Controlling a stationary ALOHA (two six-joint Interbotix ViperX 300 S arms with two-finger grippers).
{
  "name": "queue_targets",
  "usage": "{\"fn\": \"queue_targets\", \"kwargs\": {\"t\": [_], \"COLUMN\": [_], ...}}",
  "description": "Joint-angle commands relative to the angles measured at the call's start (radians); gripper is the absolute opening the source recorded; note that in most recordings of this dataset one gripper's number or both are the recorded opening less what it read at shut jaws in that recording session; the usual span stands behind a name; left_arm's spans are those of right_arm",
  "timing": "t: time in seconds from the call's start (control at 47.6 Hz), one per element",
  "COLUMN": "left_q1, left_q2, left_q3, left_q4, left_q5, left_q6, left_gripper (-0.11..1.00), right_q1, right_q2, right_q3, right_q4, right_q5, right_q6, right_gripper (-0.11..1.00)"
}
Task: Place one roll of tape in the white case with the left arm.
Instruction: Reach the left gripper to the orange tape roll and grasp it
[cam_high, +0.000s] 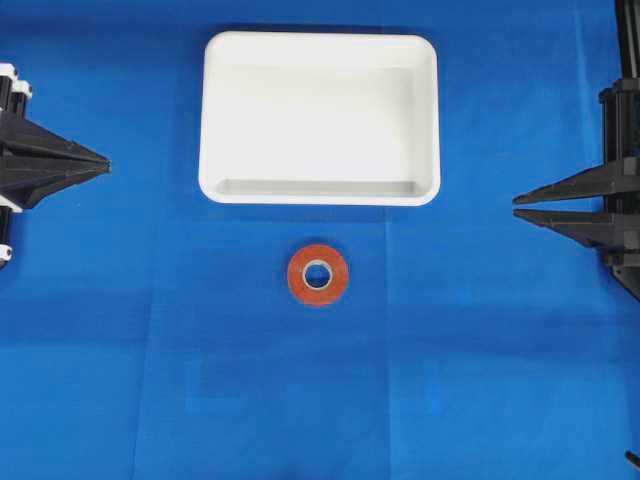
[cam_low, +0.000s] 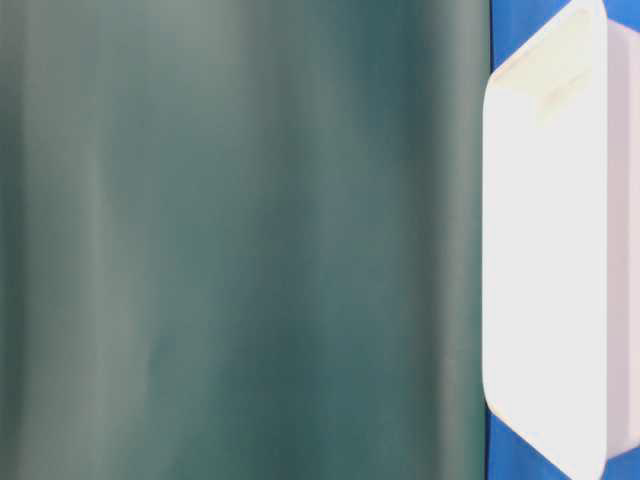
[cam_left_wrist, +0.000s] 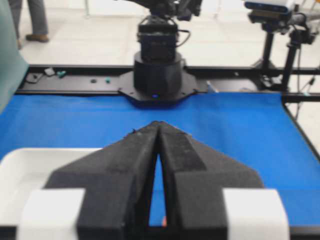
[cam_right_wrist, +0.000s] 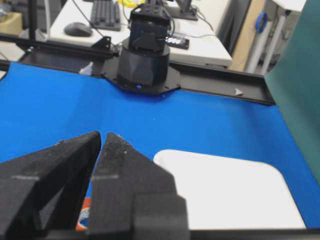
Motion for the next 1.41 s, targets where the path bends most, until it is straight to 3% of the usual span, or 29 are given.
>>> {"fn": "queue_targets", "kwargs": {"t": [0.0,0.189,0.589,0.715,0.883,0.967,1.388], "left_q1": [-0.018,-0.048,-0.106,-0.135,-0.156,-0.164,-0.181], "left_q2": [0.006,0.051,0.344,0.46,0.615,0.675,0.974], "left_q3": [-0.012,-0.026,-0.101,-0.167,-0.275,-0.322,-0.575], "left_q4": [0.023,0.025,0.026,0.025,0.026,0.026,0.026], "left_q5": [0.014,-0.011,-0.189,-0.196,-0.169,-0.118,0.245], "left_q6": [-0.014,-0.026,-0.029,-0.034,-0.094,-0.112,-0.193], "left_gripper": [0.0,0.0,0.01,0.24,0.73,0.9,0.91], "right_q1": [-0.008,-0.008,-0.014,-0.015,-0.02,-0.026,-0.044], "right_q2": [0.006,0.021,0.023,0.025,0.028,0.031,0.046], "right_q3": [-0.037,-0.057,-0.057,-0.055,-0.055,-0.054,-0.049], "right_q4": [0.0,0.0,0.0,0.0,0.0,0.0,0.0], "right_q5": [0.0,0.054,0.063,0.063,0.063,0.063,0.084], "right_q6": [-0.011,-0.012,-0.012,-0.012,-0.014,-0.014,-0.015], "right_gripper": [0.0,-0.11,-0.11,-0.1,-0.1,-0.1,-0.1]}}
